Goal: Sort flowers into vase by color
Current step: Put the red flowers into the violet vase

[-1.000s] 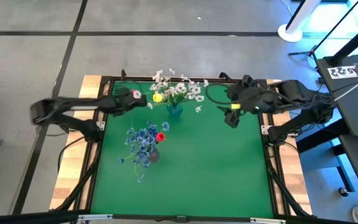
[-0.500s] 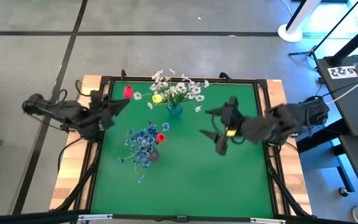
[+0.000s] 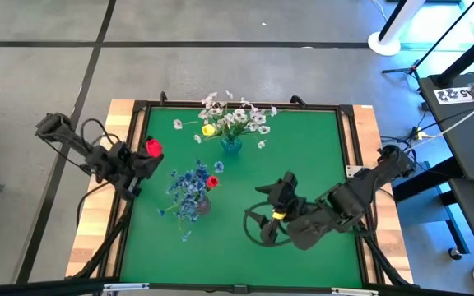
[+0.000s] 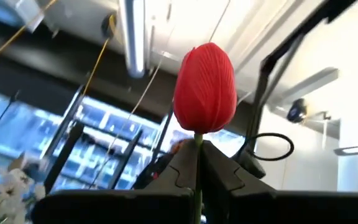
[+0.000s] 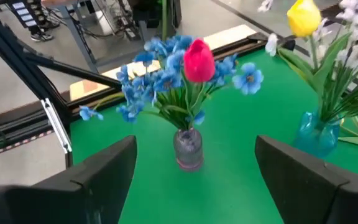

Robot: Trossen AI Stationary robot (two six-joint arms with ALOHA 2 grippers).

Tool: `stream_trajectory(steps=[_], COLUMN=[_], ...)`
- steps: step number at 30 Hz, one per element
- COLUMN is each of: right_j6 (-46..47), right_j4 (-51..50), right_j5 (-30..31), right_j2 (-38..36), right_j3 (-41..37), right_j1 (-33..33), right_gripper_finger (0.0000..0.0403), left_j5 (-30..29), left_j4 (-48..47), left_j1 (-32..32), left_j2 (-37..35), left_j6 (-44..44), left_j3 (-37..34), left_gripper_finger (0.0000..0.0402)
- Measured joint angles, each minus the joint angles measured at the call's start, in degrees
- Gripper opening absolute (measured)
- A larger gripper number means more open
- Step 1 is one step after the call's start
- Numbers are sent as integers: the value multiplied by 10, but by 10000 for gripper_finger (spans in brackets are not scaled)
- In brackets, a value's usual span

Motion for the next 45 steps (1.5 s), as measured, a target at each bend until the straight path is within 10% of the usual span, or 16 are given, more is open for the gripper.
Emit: stream_trajectory(steps=[6, 19, 45], right_j6=[0, 2, 11], right_j4=[0, 0, 36], right_j5=[0, -9, 6], right_j2=[13, 13, 13], right_j3=[0, 0, 0], right_j1=[-6, -25, -28], right_gripper_finger=[326, 326, 326], left_j5=[76, 195, 207], left_j4=[201, 204, 204], left_j1=[40, 64, 63], left_j2=[81, 150, 215], left_j6=[24, 8, 35], left_j3=[-55, 14, 70], left_gripper_finger=[1, 1, 1])
